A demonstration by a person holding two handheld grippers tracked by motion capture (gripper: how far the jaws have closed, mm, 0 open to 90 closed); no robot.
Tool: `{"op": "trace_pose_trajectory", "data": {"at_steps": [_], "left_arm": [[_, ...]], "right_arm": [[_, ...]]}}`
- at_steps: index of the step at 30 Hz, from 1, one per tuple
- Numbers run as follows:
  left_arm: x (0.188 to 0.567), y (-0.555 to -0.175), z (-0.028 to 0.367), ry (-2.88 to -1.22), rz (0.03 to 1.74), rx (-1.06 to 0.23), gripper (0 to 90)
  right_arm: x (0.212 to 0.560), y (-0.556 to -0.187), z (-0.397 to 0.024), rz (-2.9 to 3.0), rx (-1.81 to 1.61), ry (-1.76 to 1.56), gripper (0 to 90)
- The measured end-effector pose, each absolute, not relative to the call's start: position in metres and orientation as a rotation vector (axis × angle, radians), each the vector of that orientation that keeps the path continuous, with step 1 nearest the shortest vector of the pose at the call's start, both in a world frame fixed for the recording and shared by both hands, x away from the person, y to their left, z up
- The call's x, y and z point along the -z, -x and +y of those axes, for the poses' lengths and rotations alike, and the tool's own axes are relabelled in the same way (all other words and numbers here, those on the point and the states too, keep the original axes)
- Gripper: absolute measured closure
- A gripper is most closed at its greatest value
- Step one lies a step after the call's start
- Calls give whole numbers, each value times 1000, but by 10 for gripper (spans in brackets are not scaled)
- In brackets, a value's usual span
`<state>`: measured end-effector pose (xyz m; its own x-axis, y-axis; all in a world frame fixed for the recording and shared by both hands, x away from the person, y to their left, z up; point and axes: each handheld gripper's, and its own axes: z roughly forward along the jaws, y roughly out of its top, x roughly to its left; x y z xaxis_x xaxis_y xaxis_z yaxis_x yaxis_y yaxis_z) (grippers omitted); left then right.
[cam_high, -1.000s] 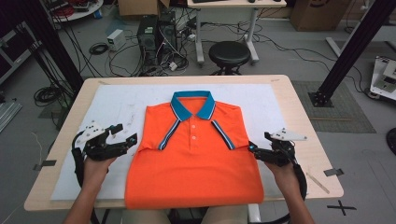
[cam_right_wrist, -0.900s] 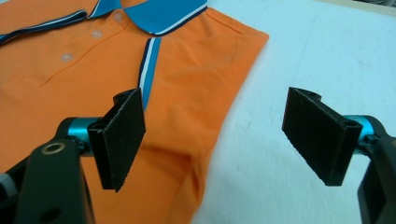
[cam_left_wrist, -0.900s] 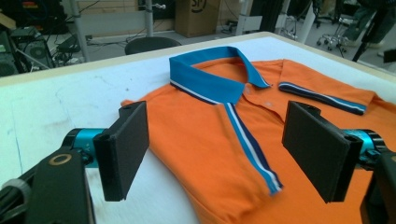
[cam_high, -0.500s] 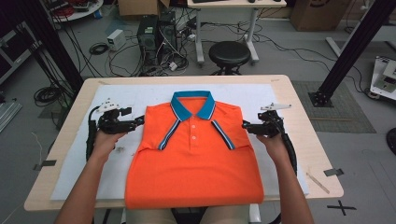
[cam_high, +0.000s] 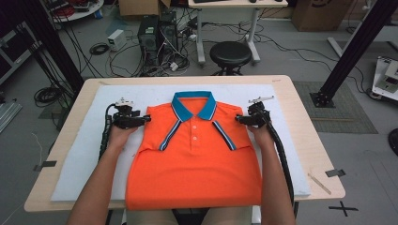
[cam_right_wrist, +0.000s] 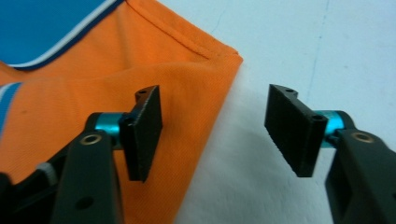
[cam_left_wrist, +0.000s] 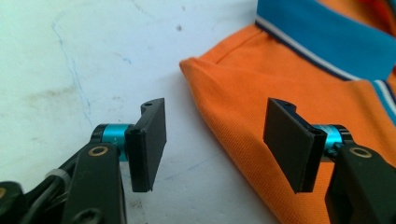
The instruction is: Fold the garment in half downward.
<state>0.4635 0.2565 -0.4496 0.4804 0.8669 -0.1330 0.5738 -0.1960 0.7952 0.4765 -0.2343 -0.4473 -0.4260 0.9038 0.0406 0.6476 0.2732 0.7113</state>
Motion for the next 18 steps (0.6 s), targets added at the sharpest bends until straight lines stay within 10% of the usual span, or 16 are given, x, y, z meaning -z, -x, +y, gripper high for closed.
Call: {"op": "trace_pose_trajectory", "data": {"at_steps": [6,10,18], "left_arm": [[451,-467,242,-1957,1240,-516,526],[450,-464,235,-1976,1199,-526,820],[440,-456,247,-1812,1206,-479,841]], "right_arm": [[450,-481,-228,2213,-974,-1358,648],[450,-481,-226,2235,-1007,-1340,831],[435,-472,-228,2186,-1049,-1304,861]]}}
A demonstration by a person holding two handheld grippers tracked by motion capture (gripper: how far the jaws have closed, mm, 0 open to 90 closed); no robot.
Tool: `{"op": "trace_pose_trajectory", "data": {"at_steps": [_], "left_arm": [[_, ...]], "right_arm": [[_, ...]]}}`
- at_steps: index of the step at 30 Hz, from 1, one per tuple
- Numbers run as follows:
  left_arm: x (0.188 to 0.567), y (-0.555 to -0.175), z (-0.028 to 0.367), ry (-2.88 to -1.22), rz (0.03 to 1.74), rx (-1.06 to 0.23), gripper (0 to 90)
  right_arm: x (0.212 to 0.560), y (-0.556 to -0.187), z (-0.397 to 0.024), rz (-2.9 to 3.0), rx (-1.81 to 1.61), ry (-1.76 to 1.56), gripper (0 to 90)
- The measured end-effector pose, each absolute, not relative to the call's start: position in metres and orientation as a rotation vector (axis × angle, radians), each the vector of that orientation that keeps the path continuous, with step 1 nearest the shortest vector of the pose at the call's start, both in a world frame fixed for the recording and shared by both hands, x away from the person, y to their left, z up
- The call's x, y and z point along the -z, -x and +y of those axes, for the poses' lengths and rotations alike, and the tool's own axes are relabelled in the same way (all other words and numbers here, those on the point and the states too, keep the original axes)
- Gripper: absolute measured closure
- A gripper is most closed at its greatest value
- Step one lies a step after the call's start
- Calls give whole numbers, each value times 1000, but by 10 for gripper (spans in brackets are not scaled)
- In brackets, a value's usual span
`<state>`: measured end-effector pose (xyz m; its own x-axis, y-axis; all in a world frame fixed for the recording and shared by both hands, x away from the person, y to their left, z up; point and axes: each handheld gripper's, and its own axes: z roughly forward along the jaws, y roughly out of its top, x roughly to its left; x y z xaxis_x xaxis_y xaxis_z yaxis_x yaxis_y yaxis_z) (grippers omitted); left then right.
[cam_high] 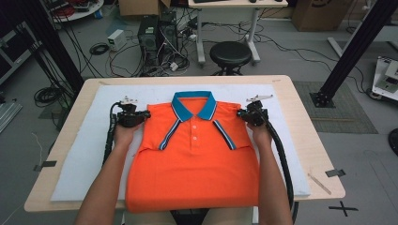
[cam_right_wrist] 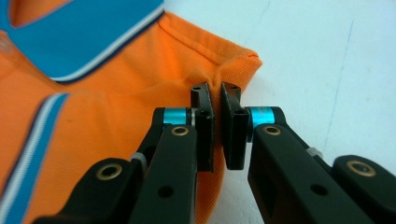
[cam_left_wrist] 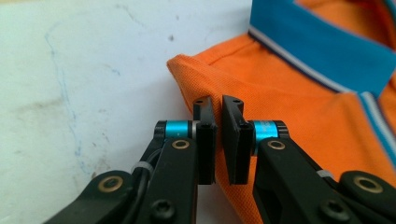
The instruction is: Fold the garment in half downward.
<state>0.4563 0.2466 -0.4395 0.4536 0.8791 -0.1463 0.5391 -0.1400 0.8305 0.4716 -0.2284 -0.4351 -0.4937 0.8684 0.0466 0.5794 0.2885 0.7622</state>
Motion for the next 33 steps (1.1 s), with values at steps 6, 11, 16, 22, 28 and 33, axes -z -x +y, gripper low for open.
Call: {"op": "trace_pose_trajectory", "data": {"at_steps": [6,11,16,22,28,33], "left_arm": [[425,-435,258,-1716,1111,-425,842],[414,-407,262,-1682,1023,-407,842],[410,-380,263,-1670,967,-403,842],[409,-345,260,-1661,932,-410,842],[411,-308,256,-1654,906,-409,842],[413,-277,256,-1661,893,-413,842]], "right_arm": [[415,-452,-233,2174,-1144,-1236,861],[403,-426,-239,2160,-1217,-1174,861],[404,-399,-248,2153,-1274,-1142,861],[411,-364,-253,2163,-1310,-1119,861],[411,-329,-256,2155,-1328,-1105,860],[410,-300,-259,2156,-1339,-1085,860]]}}
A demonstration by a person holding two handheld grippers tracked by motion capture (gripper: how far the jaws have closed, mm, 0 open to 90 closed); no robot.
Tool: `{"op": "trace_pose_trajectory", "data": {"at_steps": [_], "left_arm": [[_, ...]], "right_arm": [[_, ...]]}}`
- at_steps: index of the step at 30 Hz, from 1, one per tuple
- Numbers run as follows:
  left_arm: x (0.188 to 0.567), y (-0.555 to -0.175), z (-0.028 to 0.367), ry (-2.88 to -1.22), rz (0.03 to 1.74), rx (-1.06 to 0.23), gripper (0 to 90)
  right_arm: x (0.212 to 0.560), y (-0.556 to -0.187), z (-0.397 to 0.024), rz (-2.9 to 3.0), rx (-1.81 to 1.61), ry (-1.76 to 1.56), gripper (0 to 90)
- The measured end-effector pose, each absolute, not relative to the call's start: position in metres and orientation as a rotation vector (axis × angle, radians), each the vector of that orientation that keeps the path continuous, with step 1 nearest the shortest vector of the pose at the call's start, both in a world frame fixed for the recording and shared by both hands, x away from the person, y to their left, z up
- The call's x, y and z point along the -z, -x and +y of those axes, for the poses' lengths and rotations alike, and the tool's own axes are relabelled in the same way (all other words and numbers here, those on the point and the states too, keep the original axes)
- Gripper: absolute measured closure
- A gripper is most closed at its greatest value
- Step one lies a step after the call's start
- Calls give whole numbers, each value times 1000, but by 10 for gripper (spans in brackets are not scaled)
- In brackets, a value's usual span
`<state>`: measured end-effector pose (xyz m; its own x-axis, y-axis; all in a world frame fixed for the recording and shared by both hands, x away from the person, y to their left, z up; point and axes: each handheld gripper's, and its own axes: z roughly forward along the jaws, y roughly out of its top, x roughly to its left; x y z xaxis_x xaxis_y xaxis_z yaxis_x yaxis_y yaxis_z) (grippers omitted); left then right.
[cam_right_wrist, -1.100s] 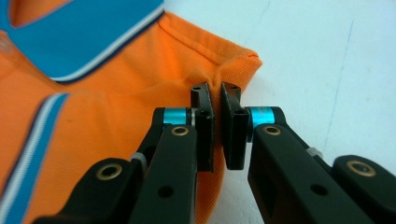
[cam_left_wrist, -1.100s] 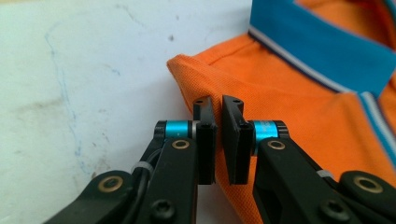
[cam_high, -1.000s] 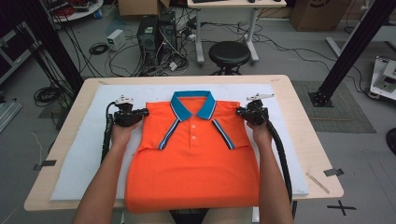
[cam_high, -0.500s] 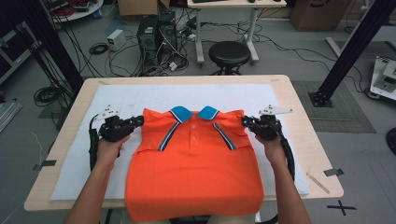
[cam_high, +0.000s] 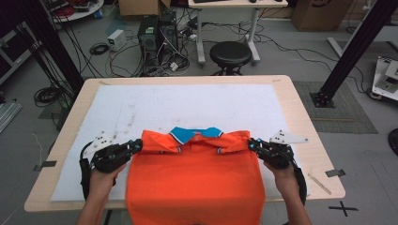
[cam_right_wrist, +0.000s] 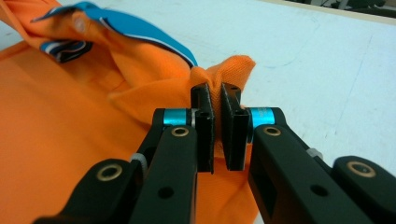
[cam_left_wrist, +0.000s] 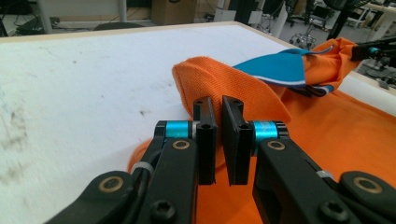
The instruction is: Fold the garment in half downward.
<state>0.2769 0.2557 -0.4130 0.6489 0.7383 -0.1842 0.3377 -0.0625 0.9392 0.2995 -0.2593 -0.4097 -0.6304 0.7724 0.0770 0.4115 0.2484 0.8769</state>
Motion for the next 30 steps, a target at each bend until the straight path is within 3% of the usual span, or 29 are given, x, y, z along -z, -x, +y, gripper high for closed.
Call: {"op": "trace_pose_trajectory", "data": {"at_steps": [10,21,22,23,24,25,30], "left_arm": [[426,-218,260,-1696,868,-379,841],[437,-185,267,-1771,842,-339,839],[437,-186,268,-1760,855,-337,813],[435,-190,271,-1728,902,-339,717],[432,-195,274,-1696,942,-330,528],[430,-198,276,-1666,964,-327,430],[420,-227,277,-1634,992,-353,369]], "right_arm": [[414,-245,-270,2175,-1365,-1052,860],[438,-198,-282,2291,-1361,-1023,844],[440,-198,-282,2296,-1360,-1029,803],[439,-199,-283,2294,-1372,-1046,731],[437,-201,-286,2276,-1408,-1075,634],[434,-204,-288,2241,-1439,-1108,588],[419,-222,-290,2124,-1442,-1176,499]]}}
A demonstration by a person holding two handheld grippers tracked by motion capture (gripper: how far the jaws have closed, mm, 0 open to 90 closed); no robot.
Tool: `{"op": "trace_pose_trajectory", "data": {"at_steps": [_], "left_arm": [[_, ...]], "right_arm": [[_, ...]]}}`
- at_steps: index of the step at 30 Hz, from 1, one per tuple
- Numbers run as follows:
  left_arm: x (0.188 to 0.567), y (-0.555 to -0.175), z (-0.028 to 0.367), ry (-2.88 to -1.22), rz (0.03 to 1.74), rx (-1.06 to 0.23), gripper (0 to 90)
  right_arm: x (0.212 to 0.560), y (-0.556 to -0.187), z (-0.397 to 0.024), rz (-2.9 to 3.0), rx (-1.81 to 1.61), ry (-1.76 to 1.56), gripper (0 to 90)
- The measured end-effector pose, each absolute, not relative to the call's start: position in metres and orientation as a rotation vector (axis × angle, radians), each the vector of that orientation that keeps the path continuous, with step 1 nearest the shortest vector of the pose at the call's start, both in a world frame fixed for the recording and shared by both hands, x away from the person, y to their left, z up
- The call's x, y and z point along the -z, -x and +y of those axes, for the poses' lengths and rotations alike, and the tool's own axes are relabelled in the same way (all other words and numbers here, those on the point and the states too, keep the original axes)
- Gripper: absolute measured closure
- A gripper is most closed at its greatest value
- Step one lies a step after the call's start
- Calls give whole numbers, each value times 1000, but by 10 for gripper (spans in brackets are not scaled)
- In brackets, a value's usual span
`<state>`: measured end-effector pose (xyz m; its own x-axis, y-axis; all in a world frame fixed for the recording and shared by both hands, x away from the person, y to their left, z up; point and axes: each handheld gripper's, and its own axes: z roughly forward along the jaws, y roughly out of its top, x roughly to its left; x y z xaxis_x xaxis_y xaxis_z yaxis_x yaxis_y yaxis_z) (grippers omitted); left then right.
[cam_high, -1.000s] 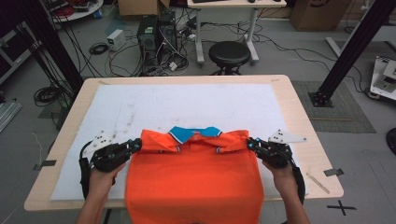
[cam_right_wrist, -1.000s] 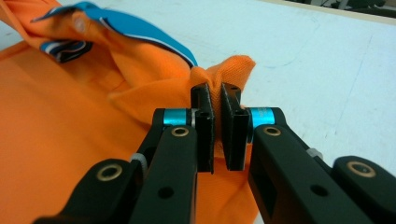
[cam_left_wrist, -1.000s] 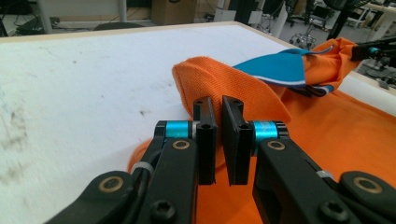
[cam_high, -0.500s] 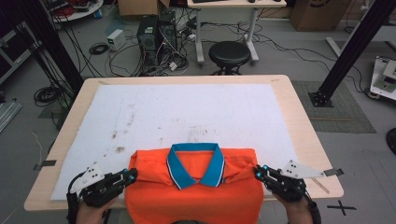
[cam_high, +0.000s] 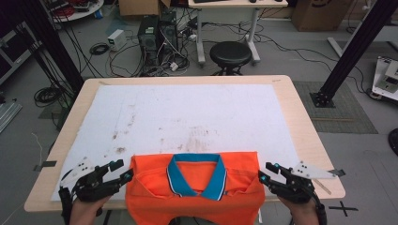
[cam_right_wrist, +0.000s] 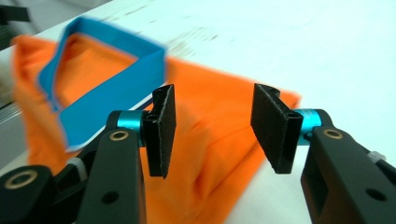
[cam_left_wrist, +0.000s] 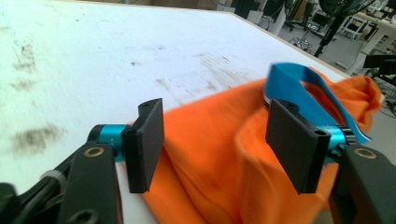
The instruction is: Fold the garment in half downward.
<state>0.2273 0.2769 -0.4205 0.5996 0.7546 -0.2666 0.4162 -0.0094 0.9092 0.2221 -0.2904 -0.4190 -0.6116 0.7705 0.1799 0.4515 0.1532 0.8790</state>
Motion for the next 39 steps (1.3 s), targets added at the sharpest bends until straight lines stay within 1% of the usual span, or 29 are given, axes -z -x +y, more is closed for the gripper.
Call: {"op": "trace_pose_trajectory", "data": {"at_steps": [4,7,8,12,14,15,16,17,18,20,21,22,24,28,34,39], "left_arm": [[424,-255,272,-1679,1040,-359,345],[429,-276,269,-1708,1106,-353,257],[432,-282,268,-1713,1116,-338,253],[444,-298,266,-1825,1113,-297,259],[449,-303,269,-1855,1118,-278,348],[451,-305,270,-1870,1115,-265,389],[452,-307,271,-1883,1100,-253,458],[453,-309,272,-1893,1084,-220,553],[452,-309,270,-1917,1069,-222,598],[452,-309,268,-1950,1035,-235,777],[451,-310,268,-1949,1032,-235,842],[450,-312,268,-1948,1041,-230,861],[446,-319,268,-1923,1054,-230,868],[439,-338,266,-1880,1051,-230,870],[430,-367,270,-1770,1094,-221,870],[426,-394,272,-1720,1121,-223,870]], "right_arm": [[417,-245,-285,2111,-1339,-1231,430],[421,-266,-279,2129,-1264,-1266,395],[423,-273,-278,2143,-1247,-1278,379],[436,-298,-270,2209,-1149,-1300,372],[440,-306,-269,2230,-1125,-1307,377],[443,-310,-268,2250,-1122,-1310,403],[446,-313,-268,2273,-1111,-1307,434],[449,-315,-267,2303,-1092,-1297,506],[451,-317,-266,2329,-1079,-1293,522],[450,-317,-266,2374,-1100,-1246,711],[450,-316,-266,2389,-1108,-1222,779],[448,-316,-264,2399,-1099,-1190,806],[446,-320,-264,2414,-1093,-1166,825],[442,-337,-265,2383,-1133,-1174,828],[437,-370,-263,2315,-1129,-1228,828],[433,-396,-262,2242,-1124,-1254,828]]}}
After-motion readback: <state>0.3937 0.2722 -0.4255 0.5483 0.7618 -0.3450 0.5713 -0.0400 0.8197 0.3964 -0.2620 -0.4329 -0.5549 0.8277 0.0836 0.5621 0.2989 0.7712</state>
